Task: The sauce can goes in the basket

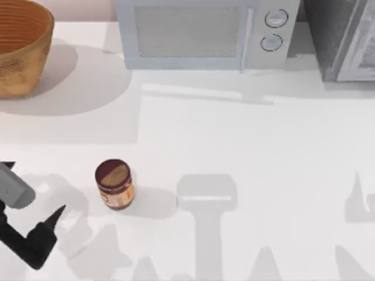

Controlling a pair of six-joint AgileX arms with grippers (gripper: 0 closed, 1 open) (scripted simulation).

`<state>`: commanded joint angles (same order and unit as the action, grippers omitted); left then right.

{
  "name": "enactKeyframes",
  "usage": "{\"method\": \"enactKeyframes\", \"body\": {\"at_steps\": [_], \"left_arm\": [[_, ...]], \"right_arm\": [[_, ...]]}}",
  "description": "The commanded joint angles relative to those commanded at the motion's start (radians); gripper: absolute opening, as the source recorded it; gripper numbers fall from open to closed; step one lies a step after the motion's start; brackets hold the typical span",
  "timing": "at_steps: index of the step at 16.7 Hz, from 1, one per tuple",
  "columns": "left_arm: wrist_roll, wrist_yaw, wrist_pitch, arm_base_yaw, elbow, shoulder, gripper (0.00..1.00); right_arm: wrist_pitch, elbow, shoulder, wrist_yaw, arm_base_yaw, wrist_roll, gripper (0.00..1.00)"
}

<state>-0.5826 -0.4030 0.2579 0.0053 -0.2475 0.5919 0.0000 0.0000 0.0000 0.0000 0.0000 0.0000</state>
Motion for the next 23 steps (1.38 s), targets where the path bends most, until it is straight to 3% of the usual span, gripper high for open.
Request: {"method": "enactKeyframes", "body": {"at_steps": [10,14,19,23], "left_arm": [[-0.988,-0.623,0.432,0.094,-0.435,0.998,1.00],[-1.335,-0.834,0.578,0.139,-0.595,1.350,1.00],[-1.623,-1.002,0.697,0.187,-0.730,1.638,1.00],[-1.686,-1.039,0.723,0.199,-0.760,1.700,1.00]], "right_arm": [[0.000,0.000,0.000,0.000,0.000,0.000,1.00],[0.000,0.000,0.000,0.000,0.000,0.000,1.00],[0.000,0.000,0.000,0.000,0.000,0.000,1.00],[0.000,0.000,0.000,0.000,0.000,0.000,1.00]]}}
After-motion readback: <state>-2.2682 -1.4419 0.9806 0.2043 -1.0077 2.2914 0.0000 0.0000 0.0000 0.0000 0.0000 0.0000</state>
